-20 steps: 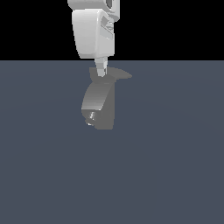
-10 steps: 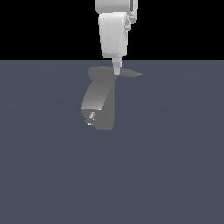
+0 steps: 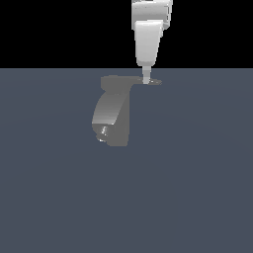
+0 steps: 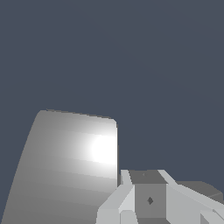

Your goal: Turn on the faucet by rotating a designated handle.

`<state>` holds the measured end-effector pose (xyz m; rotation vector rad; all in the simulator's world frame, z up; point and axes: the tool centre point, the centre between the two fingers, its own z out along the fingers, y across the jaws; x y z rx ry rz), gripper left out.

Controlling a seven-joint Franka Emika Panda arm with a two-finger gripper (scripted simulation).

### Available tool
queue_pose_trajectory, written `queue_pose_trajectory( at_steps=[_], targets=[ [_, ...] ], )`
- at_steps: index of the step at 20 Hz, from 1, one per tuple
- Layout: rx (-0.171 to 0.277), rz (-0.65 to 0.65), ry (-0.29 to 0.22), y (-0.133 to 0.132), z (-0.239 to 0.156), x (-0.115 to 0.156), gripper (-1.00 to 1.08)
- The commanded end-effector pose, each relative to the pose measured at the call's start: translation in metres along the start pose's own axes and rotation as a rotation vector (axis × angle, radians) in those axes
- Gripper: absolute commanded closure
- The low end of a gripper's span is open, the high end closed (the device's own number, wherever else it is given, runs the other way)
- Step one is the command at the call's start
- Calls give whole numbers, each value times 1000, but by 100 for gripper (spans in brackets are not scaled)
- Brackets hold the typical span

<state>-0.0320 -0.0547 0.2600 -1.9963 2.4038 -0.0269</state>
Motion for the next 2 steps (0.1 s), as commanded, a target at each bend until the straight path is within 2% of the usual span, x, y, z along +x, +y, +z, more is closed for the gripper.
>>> queue_pose_trajectory(
  at_steps=[1,2],
  targets=[
    [-23,26,2,-4,11,23,108],
    [-23,26,2,-4,11,23,108]
  ],
)
